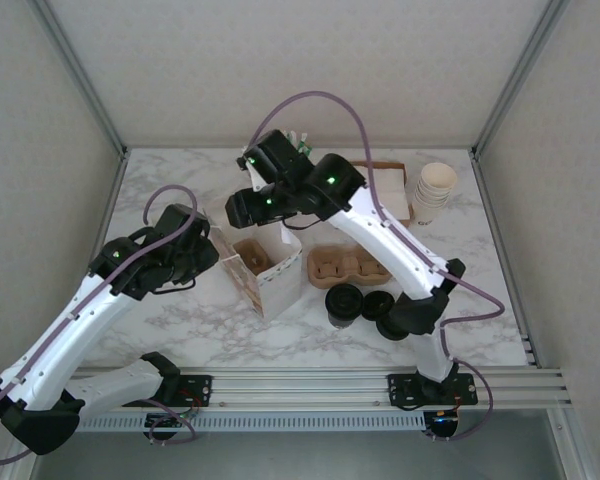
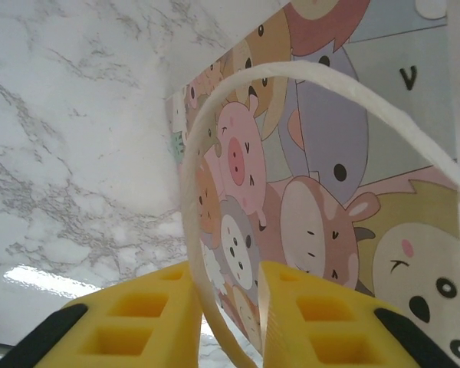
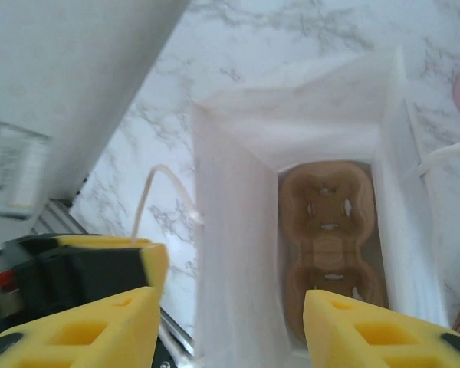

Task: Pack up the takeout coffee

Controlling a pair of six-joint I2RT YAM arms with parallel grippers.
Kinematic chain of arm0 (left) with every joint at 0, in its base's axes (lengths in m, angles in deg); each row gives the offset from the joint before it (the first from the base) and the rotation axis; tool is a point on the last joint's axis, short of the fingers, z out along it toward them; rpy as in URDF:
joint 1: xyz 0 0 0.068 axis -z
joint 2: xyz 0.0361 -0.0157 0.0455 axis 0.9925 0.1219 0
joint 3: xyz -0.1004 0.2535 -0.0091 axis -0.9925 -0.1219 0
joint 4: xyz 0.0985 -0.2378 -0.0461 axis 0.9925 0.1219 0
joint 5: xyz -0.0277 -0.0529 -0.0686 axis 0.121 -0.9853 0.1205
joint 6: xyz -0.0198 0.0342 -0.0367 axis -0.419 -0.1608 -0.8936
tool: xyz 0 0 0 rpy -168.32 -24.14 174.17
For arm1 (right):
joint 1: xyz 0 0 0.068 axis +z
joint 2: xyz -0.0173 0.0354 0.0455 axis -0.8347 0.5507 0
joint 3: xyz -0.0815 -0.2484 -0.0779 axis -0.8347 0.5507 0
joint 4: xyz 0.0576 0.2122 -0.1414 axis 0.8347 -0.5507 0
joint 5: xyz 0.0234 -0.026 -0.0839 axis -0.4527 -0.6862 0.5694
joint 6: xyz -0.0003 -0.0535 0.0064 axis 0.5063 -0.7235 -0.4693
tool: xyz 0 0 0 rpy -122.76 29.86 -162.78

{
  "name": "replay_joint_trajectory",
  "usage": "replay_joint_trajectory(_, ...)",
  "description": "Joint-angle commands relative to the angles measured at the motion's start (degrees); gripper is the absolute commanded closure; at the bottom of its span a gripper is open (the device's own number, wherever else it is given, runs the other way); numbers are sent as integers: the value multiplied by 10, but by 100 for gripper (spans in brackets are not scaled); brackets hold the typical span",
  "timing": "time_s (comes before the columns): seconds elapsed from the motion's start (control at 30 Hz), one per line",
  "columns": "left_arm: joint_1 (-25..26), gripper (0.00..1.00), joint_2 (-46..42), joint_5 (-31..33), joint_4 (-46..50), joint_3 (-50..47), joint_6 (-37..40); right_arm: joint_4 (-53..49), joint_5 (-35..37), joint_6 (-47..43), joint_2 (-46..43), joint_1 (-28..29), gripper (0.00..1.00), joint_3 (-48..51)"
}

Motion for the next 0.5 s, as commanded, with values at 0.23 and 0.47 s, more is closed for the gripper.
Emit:
replay_joint_trajectory(0.23,1,50,-3,33,-7,36,-9,-27,88,-71,-142,-9,46,96)
replay_joint_trajectory(0.47,1,30,-29,82,-17,50,0,42,171,-76,-286,-9,46,275)
